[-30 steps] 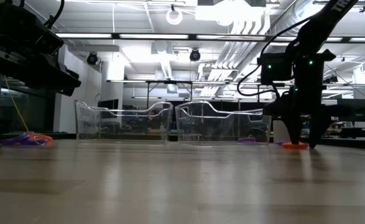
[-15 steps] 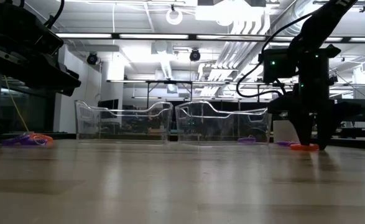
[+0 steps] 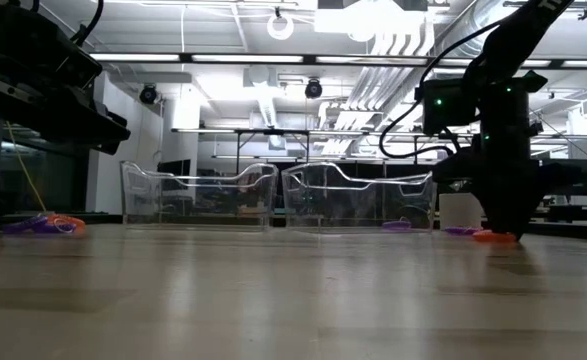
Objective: Sort spring keychains
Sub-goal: Put the orange spring keychain into the left transparent bin, then put the violet spring keychain into the right transparent bin
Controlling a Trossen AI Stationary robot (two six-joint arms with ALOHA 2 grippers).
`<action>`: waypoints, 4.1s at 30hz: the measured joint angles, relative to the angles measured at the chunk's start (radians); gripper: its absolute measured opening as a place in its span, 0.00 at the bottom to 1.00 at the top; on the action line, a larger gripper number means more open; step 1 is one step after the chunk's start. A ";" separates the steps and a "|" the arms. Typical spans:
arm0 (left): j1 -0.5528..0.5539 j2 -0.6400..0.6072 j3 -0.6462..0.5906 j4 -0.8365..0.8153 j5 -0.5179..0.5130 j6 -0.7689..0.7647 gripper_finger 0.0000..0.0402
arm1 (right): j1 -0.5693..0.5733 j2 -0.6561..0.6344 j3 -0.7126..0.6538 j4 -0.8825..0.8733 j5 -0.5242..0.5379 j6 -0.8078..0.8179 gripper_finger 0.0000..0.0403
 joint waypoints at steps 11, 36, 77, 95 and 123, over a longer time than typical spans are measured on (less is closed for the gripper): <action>0.000 0.000 0.000 0.000 0.000 0.000 0.00 | 0.001 -0.004 0.000 -0.009 0.013 -0.042 0.02; 0.000 0.000 0.000 0.000 0.000 0.000 0.00 | -0.129 -0.183 0.499 -0.106 0.093 -0.702 0.00; 0.000 0.000 0.000 0.000 0.000 0.000 0.00 | -0.144 0.765 1.399 0.035 -0.194 -1.431 0.06; 0.000 0.000 0.000 0.000 0.000 0.000 0.00 | -0.146 0.688 1.398 -0.041 -0.017 -1.295 0.55; 0.000 0.000 0.000 0.000 0.000 0.000 0.00 | -0.184 -0.177 0.306 -0.272 0.097 -0.647 0.55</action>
